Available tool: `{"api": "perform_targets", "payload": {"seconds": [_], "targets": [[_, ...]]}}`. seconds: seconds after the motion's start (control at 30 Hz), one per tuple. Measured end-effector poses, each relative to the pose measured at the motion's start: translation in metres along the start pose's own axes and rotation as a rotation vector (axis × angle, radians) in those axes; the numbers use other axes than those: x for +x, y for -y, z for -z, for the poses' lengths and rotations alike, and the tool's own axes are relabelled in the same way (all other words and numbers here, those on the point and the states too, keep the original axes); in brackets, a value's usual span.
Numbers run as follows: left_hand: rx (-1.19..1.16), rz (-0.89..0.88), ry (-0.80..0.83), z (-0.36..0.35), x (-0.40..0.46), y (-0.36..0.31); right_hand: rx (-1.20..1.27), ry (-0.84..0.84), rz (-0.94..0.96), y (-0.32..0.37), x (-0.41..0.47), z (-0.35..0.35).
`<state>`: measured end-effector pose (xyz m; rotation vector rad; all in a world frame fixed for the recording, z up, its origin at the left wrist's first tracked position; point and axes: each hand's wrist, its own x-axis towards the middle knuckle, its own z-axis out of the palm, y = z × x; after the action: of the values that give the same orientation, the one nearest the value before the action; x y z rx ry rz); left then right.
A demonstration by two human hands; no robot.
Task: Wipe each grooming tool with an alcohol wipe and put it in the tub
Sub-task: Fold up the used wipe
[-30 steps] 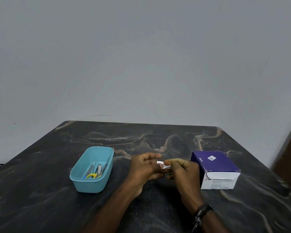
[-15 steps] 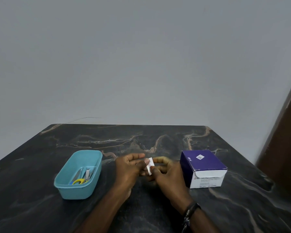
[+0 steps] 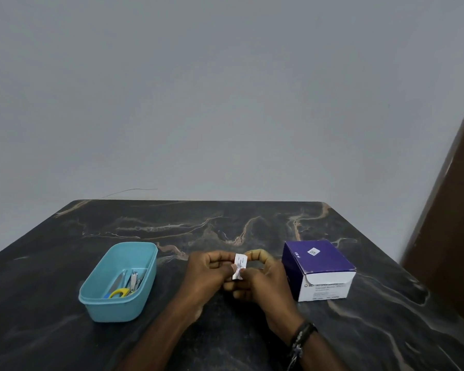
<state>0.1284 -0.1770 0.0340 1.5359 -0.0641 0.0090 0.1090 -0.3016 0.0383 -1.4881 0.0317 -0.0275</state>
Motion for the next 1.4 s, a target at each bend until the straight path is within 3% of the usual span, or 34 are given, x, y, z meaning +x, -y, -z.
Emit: {"api": "perform_targets", "payload": {"seconds": [0.43, 0.73, 1.4], "targets": [[-0.092, 0.070, -0.036, 0.000, 0.002, 0.002, 0.138, -0.013, 0.037, -0.003, 0.002, 0.004], [-0.063, 0.037, -0.011, 0.000, 0.000, 0.001, -0.039, -0.090, 0.131, -0.016, 0.012, 0.001], [0.066, -0.130, -0.165, -0.009, 0.001, 0.010, -0.340, -0.148, 0.208, -0.023, 0.028, 0.004]]}}
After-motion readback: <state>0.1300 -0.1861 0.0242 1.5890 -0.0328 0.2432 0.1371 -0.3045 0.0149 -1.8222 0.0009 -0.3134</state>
